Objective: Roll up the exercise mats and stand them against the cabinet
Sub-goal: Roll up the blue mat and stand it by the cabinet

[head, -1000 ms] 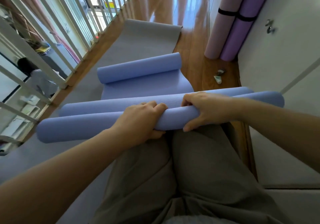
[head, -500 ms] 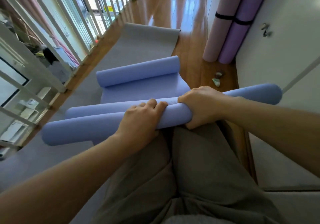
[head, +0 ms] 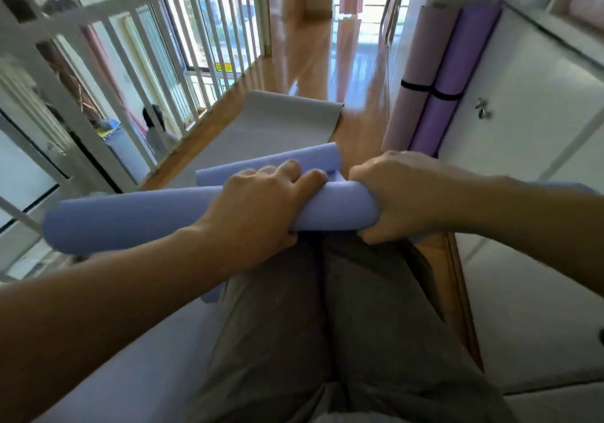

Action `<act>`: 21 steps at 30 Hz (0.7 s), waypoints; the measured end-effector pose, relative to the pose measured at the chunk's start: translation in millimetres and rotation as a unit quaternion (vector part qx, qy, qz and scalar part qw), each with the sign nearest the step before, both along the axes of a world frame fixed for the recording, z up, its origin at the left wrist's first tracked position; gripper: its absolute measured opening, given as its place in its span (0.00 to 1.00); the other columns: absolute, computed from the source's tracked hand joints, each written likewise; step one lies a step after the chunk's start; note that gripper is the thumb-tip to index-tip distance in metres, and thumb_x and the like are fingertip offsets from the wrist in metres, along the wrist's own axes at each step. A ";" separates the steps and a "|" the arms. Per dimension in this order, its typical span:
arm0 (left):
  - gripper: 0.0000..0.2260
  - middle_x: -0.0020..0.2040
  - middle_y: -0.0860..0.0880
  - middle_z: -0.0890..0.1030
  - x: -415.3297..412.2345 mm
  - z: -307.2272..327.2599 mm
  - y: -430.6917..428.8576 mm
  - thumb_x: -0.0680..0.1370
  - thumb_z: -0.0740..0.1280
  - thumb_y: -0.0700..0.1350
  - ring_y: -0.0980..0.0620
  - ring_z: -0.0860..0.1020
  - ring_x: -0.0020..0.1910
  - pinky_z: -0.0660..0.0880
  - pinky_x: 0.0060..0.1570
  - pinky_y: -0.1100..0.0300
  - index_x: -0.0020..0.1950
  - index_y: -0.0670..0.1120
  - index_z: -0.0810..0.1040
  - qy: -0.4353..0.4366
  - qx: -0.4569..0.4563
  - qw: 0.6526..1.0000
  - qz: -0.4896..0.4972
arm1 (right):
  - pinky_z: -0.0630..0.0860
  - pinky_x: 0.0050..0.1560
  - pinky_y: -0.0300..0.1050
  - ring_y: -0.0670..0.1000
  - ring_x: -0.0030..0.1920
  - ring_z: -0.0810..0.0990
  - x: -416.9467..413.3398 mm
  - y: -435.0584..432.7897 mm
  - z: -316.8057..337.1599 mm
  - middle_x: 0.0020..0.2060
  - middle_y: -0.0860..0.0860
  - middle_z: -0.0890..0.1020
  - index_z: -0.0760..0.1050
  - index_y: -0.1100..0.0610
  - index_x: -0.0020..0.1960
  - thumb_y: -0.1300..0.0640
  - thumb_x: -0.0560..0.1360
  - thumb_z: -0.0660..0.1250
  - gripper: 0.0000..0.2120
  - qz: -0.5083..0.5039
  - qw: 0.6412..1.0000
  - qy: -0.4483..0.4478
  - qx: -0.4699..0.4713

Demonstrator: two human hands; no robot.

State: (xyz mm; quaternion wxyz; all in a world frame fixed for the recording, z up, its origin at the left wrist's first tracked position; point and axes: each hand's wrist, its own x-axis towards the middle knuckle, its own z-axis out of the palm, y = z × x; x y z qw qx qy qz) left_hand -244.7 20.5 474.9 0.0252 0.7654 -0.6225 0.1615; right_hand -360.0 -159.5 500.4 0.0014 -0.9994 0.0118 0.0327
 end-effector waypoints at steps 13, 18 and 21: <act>0.30 0.60 0.54 0.73 -19.8 -70.6 14.8 0.68 0.72 0.56 0.51 0.75 0.56 0.76 0.50 0.53 0.66 0.58 0.63 0.221 0.224 0.948 0.050 | 0.78 0.45 0.51 0.53 0.46 0.78 -62.8 23.0 -109.5 0.50 0.53 0.80 0.69 0.52 0.62 0.31 0.59 0.72 0.40 0.076 0.983 -0.145 -0.082; 0.28 0.61 0.53 0.73 -17.4 -63.6 8.6 0.70 0.71 0.56 0.52 0.74 0.57 0.74 0.53 0.52 0.66 0.56 0.65 0.248 0.253 0.933 0.065 | 0.76 0.37 0.48 0.55 0.41 0.78 -46.4 19.3 -119.6 0.43 0.52 0.80 0.74 0.53 0.52 0.42 0.60 0.73 0.25 0.023 0.989 -0.143 -0.026; 0.29 0.62 0.48 0.71 -28.3 -70.8 8.1 0.72 0.68 0.55 0.46 0.73 0.58 0.72 0.55 0.52 0.71 0.52 0.62 0.108 0.171 0.976 0.076 | 0.74 0.48 0.47 0.51 0.50 0.77 -24.6 9.1 -97.8 0.50 0.47 0.79 0.72 0.49 0.56 0.40 0.66 0.72 0.24 -0.015 0.997 0.022 0.073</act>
